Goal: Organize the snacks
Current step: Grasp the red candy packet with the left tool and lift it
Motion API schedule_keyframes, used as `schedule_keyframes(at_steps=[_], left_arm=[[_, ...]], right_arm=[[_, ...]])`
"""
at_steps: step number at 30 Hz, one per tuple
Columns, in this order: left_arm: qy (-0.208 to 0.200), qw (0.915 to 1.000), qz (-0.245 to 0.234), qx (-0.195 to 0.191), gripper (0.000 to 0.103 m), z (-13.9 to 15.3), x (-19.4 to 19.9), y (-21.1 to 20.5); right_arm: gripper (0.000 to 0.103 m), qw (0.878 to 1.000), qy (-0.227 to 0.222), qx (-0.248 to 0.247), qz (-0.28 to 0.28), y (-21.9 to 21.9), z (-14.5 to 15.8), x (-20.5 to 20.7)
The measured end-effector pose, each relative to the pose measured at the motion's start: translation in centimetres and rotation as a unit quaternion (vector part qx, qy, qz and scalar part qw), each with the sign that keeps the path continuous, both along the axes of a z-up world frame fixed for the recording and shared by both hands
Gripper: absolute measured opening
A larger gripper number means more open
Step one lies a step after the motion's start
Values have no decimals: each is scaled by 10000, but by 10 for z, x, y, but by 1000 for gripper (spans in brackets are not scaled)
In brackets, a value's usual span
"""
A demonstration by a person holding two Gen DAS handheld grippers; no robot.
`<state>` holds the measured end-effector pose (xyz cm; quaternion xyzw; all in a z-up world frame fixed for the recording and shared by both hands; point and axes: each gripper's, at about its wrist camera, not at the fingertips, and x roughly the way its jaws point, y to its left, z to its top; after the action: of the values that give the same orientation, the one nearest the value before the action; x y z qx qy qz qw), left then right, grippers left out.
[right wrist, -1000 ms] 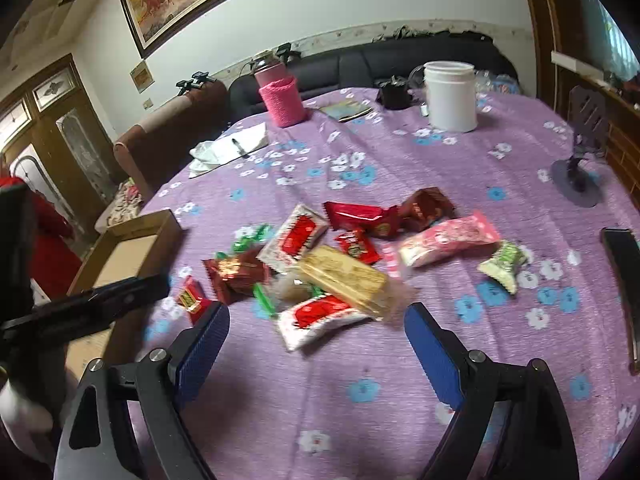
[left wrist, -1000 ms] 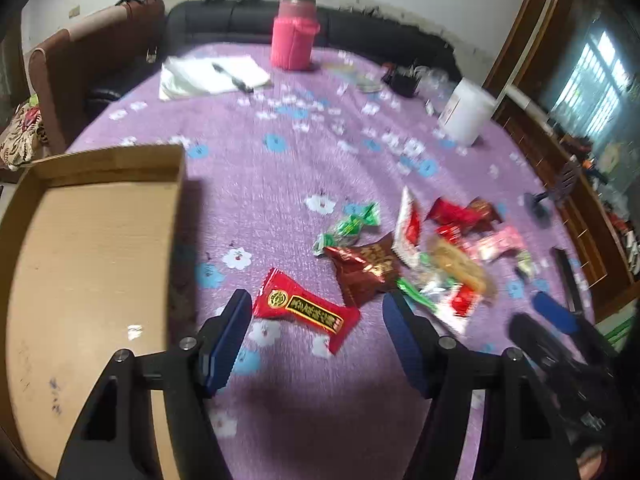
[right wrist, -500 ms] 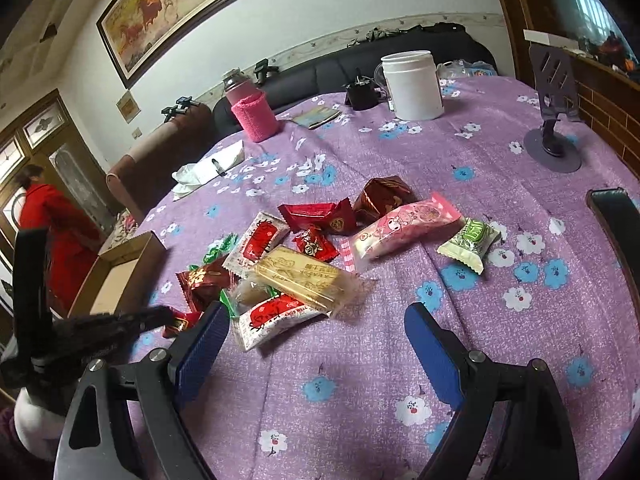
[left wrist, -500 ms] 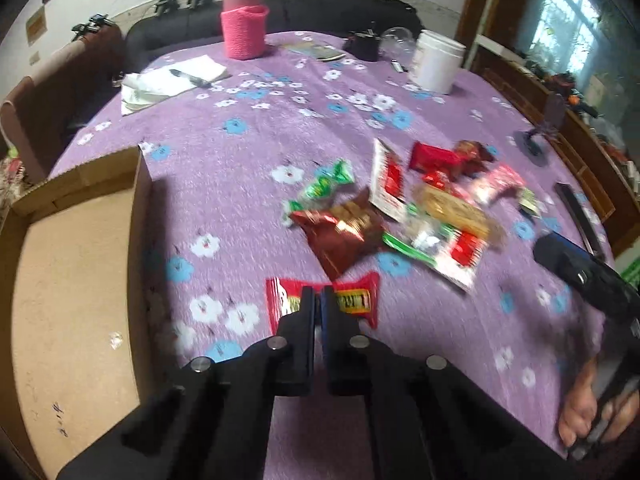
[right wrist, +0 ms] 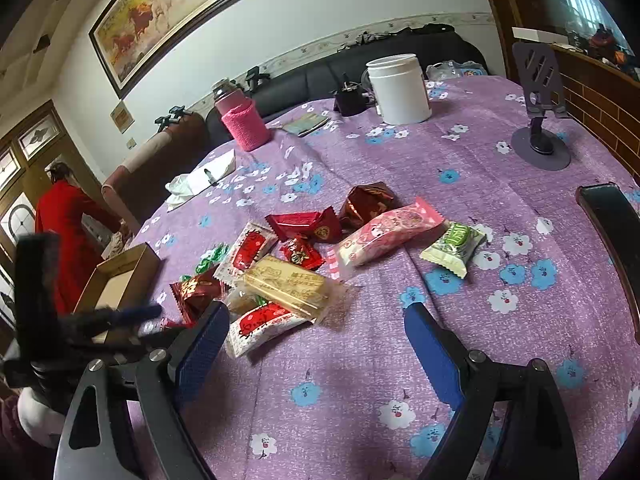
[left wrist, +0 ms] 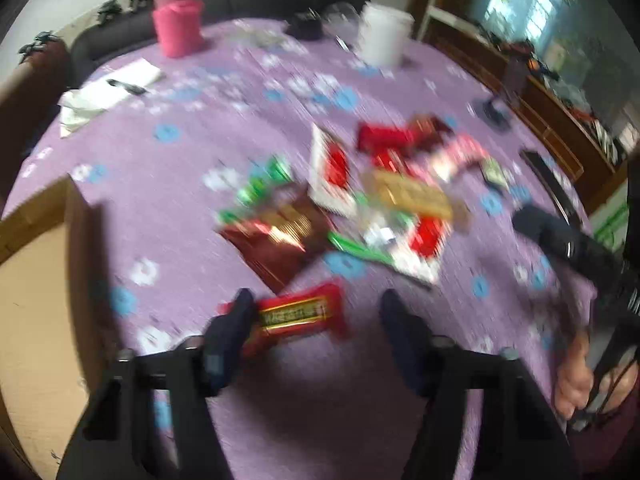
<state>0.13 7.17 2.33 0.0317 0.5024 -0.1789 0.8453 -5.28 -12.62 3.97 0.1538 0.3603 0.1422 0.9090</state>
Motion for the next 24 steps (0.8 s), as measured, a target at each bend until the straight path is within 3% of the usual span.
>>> schedule_keyframes(at_steps=[5,9,11,15,18,24], left_arm=[[23,9978,-644,-140,42,10,-39,-20],[-520,9956,-704,333,46,14,-53,-35],[-565,9942,-723,567,53,8,-50,-42],[-574,9917,-924,684,56,-4,-51,-48],[-533,9905,-1076,670,38,-7,-58,-51],[-494,9941,-936,219,33,-2,-73,-45]], right_arm=[[92,9996,83,265,-106,-11,-1,2],[92,9990,140,420,-57,-13,-3,3],[92,9991,145,391,-60,-12,-2,3],[92,9991,119,380,-163,-16,-2,2],[92,9984,173,483,-245,-21,-5,4],[92,9974,292,592,-276,-25,-9,8]])
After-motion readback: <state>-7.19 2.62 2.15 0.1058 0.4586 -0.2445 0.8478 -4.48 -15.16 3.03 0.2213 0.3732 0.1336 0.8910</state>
